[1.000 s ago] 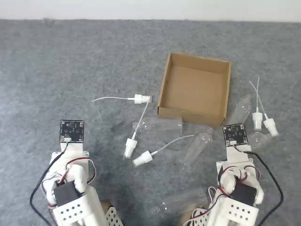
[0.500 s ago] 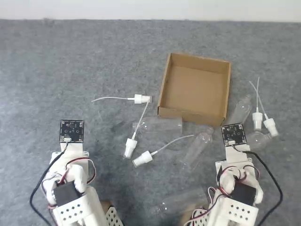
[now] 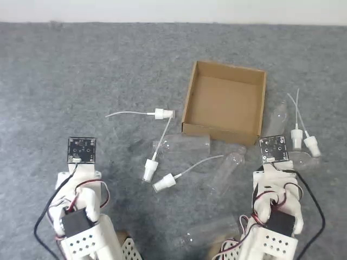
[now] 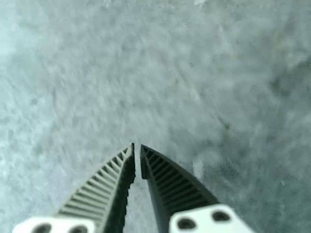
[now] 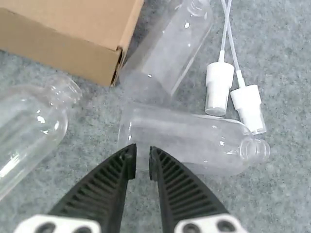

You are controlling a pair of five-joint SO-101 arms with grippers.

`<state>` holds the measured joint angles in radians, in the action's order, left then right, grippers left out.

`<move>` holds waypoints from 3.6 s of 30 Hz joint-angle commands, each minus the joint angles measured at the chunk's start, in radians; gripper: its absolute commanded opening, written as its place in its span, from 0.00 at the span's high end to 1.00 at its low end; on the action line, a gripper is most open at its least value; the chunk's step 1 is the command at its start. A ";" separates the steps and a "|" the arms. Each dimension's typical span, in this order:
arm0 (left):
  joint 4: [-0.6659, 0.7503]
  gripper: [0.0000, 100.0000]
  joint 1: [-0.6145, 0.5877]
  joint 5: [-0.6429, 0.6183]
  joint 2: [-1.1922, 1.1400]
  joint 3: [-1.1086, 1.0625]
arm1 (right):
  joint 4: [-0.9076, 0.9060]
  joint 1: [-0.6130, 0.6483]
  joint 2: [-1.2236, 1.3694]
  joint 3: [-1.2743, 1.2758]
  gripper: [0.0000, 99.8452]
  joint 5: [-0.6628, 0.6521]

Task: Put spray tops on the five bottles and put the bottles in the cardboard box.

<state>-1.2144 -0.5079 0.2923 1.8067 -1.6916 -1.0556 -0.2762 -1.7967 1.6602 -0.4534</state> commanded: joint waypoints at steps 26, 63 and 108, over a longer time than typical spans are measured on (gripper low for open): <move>0.035 0.99 0.000 0.006 0.015 0.007 | -0.120 -0.076 1.018 -0.987 0.87 0.207; 0.035 0.99 0.000 0.006 0.015 0.007 | 0.004 -0.154 1.577 -1.003 0.71 0.941; -0.269 0.99 0.146 0.318 -0.697 0.918 | -0.004 -0.595 1.572 -1.042 0.85 -0.804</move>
<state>-1.3495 -0.4618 0.6114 1.5136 -1.1024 -1.0618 -0.8577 -0.2117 0.6628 -1.2405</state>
